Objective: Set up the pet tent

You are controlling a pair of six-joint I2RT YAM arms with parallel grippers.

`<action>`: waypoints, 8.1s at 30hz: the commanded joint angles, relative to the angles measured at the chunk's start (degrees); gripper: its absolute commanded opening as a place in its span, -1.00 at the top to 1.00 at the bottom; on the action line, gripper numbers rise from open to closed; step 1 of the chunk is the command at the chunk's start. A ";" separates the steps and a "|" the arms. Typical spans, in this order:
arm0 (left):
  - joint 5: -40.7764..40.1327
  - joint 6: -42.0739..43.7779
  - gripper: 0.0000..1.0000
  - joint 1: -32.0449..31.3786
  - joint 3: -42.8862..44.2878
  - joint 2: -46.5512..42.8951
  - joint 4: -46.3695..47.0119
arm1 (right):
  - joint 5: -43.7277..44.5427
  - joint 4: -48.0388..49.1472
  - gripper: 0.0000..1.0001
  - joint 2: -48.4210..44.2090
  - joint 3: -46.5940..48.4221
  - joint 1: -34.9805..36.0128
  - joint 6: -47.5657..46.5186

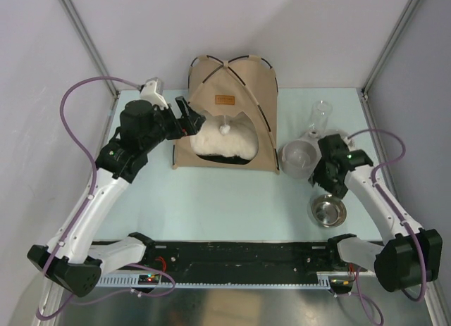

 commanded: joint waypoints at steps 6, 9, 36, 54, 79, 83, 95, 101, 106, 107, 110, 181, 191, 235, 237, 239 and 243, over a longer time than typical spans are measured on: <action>-5.51 4.90 -0.99 0.34 -1.08 -3.15 -1.39 | -0.55 8.07 -0.16 2.85 -11.86 6.37 11.11; -5.75 5.01 -0.99 0.33 -1.45 -3.48 -1.40 | 2.11 9.61 -0.08 5.88 -12.61 8.53 11.23; -10.19 6.02 -0.99 0.34 -2.41 -4.88 -2.22 | 11.71 10.25 1.00 13.47 -8.89 16.35 7.14; -9.32 5.45 -0.99 0.30 -2.99 -6.02 -2.13 | 16.78 19.44 1.00 10.41 5.79 19.24 -12.29; -9.41 5.63 -0.99 0.29 -2.95 -7.10 -2.09 | -0.08 40.07 1.00 20.44 6.07 12.01 -40.52; -9.43 5.62 -0.99 0.29 -2.95 -6.98 -2.05 | 0.89 40.13 1.00 22.22 6.02 12.01 -40.06; -9.29 5.46 -0.99 0.31 -3.16 -6.72 -2.09 | 0.40 40.29 0.97 25.71 6.58 10.51 -38.41; -9.47 5.53 -0.99 0.30 -3.37 -6.90 -2.14 | -0.78 40.48 0.71 27.27 7.43 10.50 -37.75; -9.56 5.52 -0.99 0.30 -3.50 -6.96 -2.09 | -1.56 40.54 0.66 28.17 7.56 10.55 -36.67; -9.55 5.51 -0.99 0.30 -3.51 -6.92 -2.07 | -1.63 40.54 0.66 28.33 7.53 10.58 -36.43; -9.67 5.59 -0.99 0.25 -3.56 -6.97 -2.10 | -1.81 40.74 0.65 28.95 7.53 10.67 -35.92; -15.89 -13.75 -0.99 1.09 -12.99 -10.92 -5.78 | 13.02 38.06 0.96 16.05 -6.48 3.88 -1.77; -15.54 -13.76 -0.99 1.29 -13.09 -10.84 -5.75 | 13.06 38.23 0.95 18.70 -6.50 3.58 -1.74; -14.86 -13.83 -0.99 1.84 -12.79 -10.38 -5.76 | 11.79 32.22 0.03 7.28 -4.46 4.77 -3.65; -14.85 -13.83 -0.99 1.87 -12.71 -10.35 -5.77 | 11.80 31.62 0.03 7.21 -4.45 6.09 -3.50; -14.80 -13.84 -0.99 1.86 -12.65 -10.44 -5.77 | 11.84 30.88 0.00 7.61 -4.45 7.74 -3.13; -14.85 -13.82 -0.99 1.93 -12.73 -10.60 -5.75 | 11.33 30.37 -0.07 8.87 -5.17 11.02 -2.21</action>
